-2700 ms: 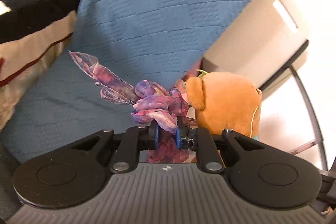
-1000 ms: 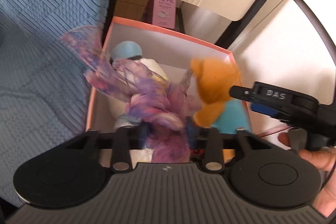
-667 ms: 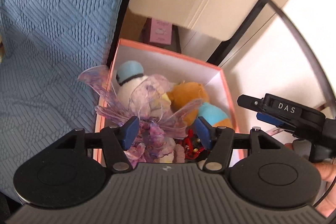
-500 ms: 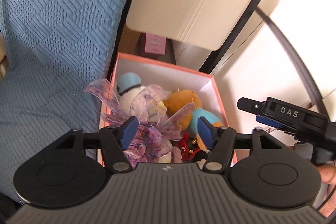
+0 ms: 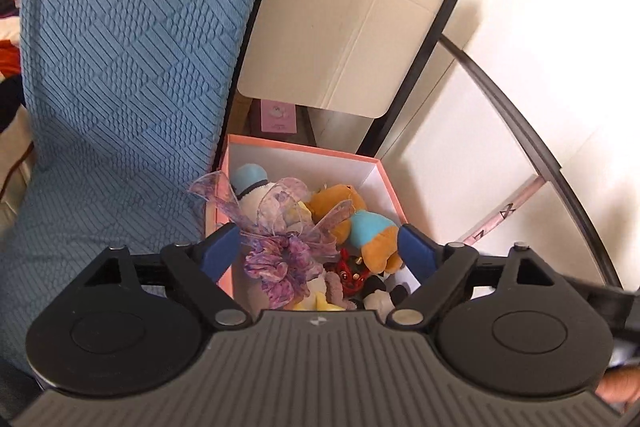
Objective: Organize objects
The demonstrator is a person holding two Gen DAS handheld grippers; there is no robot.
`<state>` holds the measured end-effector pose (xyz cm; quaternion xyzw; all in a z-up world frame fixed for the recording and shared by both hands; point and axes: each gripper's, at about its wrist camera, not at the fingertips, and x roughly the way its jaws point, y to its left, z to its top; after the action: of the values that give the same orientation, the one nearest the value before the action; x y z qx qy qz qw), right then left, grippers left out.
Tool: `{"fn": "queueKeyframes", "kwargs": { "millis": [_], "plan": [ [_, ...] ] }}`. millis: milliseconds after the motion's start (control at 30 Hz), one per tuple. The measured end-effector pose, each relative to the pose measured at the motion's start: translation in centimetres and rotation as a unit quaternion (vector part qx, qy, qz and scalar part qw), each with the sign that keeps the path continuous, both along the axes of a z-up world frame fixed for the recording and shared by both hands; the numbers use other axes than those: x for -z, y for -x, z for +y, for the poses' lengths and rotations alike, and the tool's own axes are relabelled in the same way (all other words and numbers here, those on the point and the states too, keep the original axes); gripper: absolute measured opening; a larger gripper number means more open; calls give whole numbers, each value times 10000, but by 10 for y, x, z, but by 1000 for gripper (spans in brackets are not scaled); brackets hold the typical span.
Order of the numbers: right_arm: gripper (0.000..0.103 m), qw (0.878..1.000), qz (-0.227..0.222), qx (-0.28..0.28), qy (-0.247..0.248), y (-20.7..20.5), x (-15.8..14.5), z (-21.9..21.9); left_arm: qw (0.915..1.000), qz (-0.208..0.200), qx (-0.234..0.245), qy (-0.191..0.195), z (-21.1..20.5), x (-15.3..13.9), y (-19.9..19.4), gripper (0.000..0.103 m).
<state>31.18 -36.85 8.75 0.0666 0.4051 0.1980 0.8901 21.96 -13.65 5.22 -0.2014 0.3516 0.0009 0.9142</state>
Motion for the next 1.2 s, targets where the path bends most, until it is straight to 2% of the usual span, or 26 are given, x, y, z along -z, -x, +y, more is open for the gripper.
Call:
{"fn": "queueKeyframes", "kwargs": {
  "millis": [167, 433, 500, 533, 1200],
  "plan": [
    [75, 9999, -79, 39, 111, 31, 7, 3, 9998, -114, -25, -165, 2, -3, 27, 91],
    [80, 9997, -177, 11, 187, 64, 23, 5, 9992, -181, 40, -341, 1, 8, 57, 91],
    [99, 9996, -214, 76, 177, 71, 26, 2, 9993, -143, 64, -334, 0, 12, 63, 91],
    [103, 9995, -251, 108, 170, 74, 27, 2, 9993, -138, 81, -336, 0, 14, 65, 91],
    [103, 9998, -164, -10, 141, 96, 36, 4, 9988, -279, 80, -390, -5, 17, 91, 91]
  ]
}}
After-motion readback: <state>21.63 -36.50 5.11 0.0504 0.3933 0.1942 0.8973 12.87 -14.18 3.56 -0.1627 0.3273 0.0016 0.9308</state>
